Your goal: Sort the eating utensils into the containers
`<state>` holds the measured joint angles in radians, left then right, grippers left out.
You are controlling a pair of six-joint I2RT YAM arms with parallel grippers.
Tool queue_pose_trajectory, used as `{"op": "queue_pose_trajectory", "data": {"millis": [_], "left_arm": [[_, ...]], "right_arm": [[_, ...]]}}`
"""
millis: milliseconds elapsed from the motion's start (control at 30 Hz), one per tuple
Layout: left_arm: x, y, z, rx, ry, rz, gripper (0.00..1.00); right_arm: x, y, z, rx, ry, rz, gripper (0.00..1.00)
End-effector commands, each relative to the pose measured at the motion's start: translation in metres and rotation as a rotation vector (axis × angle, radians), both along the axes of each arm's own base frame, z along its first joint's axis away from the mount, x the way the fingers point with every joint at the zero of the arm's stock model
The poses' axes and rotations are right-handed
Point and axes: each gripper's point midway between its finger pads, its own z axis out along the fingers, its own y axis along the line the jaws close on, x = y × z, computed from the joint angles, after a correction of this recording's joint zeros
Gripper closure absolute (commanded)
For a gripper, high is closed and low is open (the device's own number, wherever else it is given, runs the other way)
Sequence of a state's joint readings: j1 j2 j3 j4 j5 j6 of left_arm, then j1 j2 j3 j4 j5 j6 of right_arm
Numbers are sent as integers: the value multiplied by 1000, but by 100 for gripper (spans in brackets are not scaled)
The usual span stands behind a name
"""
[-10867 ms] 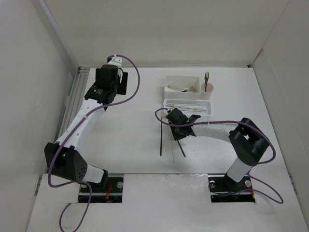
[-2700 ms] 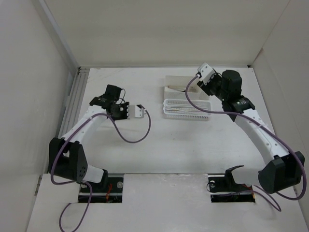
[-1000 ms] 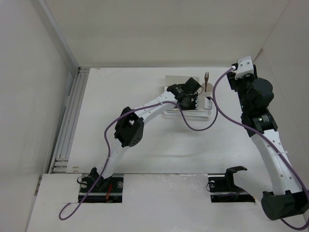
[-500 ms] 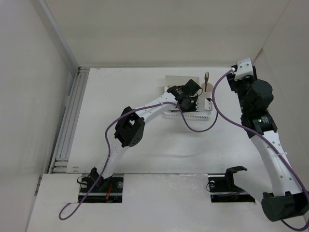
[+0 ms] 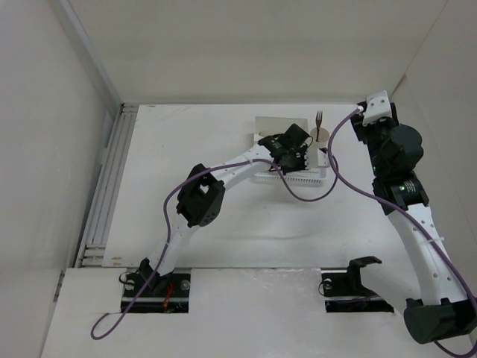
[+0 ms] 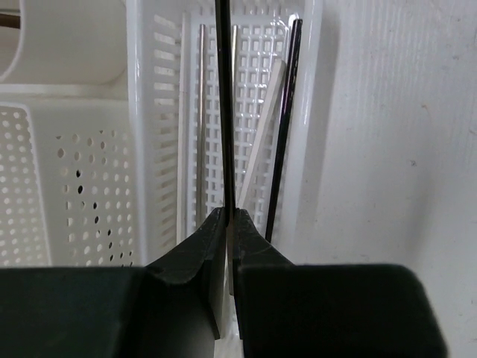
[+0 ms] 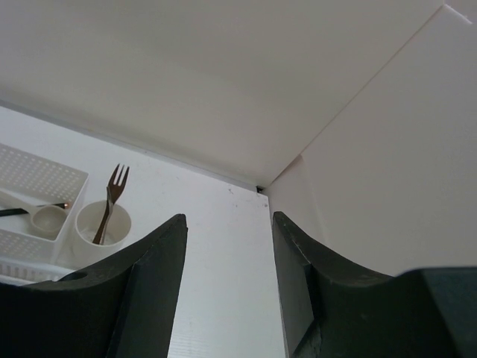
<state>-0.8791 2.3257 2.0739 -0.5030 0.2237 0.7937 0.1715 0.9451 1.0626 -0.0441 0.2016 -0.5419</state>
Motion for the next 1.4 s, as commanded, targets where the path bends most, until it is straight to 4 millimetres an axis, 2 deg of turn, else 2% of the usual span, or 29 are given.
{"op": "queue_pose_trajectory", "data": {"millis": [0,100,200,267,400,667,800,900,933,967,1100,1167,1267,1367], "left_arm": [[5,-13,28,-106,-10,18,100],[6,-24,42,-149,-29,21,100],[12,-29,50,-172,-49,34,100],[8,-34,52,-180,-54,24,100],[1,-42,42,-187,-19,15,100],[-2,-50,46,-230,17,25,100],[4,-53,46,-244,-6,33,100],[9,-52,37,-232,-17,50,100],[14,-55,42,-248,-41,58,100],[14,-55,34,-241,-36,58,100],[22,-61,38,-275,-66,77,100],[25,-65,49,-306,-77,84,100],[23,-66,49,-314,-61,87,100],[16,-74,59,-341,-49,67,100]], "right_arm": [[-6,0,20,8,-77,8,45],[-6,0,16,7,-68,8,45],[-6,0,16,-2,-68,7,45],[-6,0,16,-2,-68,7,45],[-6,0,16,-11,-68,6,45],[-6,0,16,-12,-68,6,45],[-6,0,16,-12,-68,6,45],[-6,0,16,-12,-68,6,45],[-6,0,16,-12,-68,6,45],[-6,0,16,-12,-68,6,45],[-6,0,16,-12,-68,6,45],[-8,-1,19,-19,-76,5,45],[-8,-1,19,-19,-77,5,45],[-8,-1,19,-19,-77,5,45]]}}
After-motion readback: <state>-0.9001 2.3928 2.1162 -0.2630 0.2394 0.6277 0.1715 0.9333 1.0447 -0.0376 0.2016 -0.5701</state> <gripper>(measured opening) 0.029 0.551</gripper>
